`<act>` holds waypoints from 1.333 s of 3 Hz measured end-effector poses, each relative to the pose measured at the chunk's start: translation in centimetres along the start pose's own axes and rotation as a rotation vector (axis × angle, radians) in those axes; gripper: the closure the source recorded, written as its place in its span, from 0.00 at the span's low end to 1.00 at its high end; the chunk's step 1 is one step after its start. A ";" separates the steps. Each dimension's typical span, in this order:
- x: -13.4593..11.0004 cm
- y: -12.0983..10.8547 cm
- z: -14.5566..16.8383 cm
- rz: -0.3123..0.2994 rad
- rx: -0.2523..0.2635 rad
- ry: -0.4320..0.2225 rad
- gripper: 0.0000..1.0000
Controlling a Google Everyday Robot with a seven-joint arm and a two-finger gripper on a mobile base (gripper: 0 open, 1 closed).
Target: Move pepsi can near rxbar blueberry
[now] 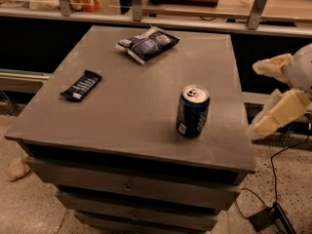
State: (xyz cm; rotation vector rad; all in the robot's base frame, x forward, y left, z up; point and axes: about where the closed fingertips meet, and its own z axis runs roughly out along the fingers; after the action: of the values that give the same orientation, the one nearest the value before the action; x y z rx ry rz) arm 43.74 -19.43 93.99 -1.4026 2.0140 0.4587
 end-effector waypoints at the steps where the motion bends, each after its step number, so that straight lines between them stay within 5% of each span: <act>1: -1.3 1.1 1.2 0.023 -0.056 -0.163 0.00; 4: -2.8 0.1 4.2 -0.022 -0.067 -0.292 0.00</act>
Offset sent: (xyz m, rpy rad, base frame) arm -0.0036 0.0189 -0.0017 0.1551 -0.0063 0.0298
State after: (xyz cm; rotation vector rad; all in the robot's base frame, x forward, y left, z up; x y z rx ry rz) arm 45.55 -14.89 92.72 -1.3117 1.7600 0.6851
